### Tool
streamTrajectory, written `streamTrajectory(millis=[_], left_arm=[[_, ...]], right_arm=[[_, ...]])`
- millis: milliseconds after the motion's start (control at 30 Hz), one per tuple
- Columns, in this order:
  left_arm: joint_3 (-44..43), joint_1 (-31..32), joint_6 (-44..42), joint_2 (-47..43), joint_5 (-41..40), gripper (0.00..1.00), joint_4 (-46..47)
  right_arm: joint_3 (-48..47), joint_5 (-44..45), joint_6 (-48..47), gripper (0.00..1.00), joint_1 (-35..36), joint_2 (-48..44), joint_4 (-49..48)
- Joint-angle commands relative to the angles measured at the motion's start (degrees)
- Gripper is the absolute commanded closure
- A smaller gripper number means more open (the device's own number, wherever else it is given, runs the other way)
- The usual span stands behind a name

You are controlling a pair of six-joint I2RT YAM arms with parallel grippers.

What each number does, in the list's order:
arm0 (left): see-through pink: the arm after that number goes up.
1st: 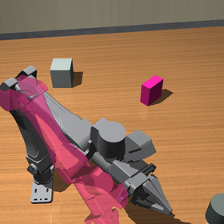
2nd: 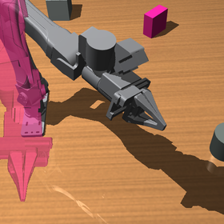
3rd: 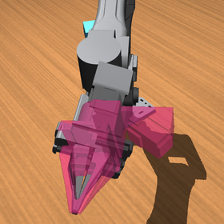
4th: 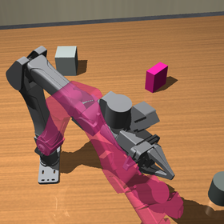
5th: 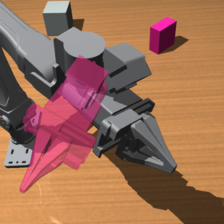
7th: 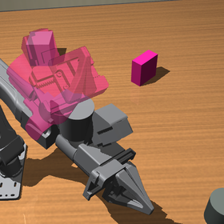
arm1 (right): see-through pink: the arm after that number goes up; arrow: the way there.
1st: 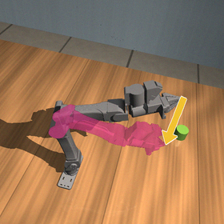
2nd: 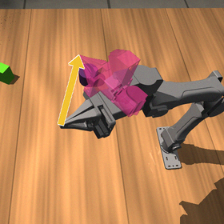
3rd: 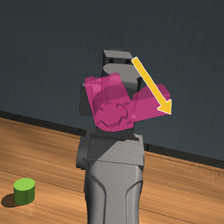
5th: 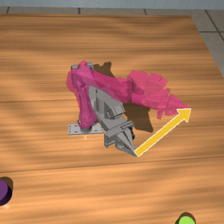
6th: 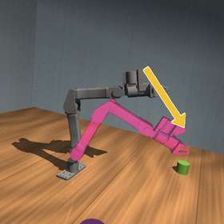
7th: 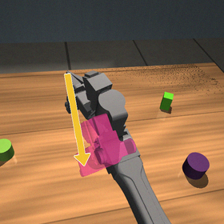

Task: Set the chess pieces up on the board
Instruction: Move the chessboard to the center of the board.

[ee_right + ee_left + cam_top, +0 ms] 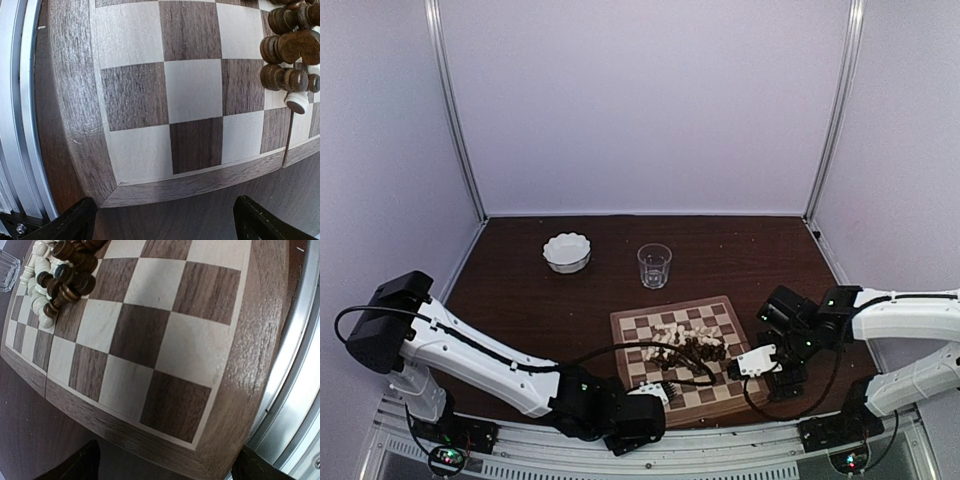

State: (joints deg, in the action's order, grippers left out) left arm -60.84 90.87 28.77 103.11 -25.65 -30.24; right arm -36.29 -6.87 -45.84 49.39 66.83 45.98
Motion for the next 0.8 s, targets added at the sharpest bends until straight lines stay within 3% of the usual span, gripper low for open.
streamTrajectory(millis=[0, 333, 767], left_arm=[[-1.31, -0.75, 3.27, 0.66, -4.75, 0.09, -2.93], [3.16, -8.18, 1.49, -3.57, -0.86, 0.09, 1.91], [3.20, -12.66, -0.87, -4.12, -1.99, 0.10, 4.56]], right_arm=[[1.05, 4.07, 0.58, 0.00, 0.71, 2.46, -4.88], [-0.90, 9.86, 2.59, 0.00, -0.39, 10.13, -15.69], [-6.69, 9.78, 2.72, 0.00, -5.40, 15.04, -18.97]])
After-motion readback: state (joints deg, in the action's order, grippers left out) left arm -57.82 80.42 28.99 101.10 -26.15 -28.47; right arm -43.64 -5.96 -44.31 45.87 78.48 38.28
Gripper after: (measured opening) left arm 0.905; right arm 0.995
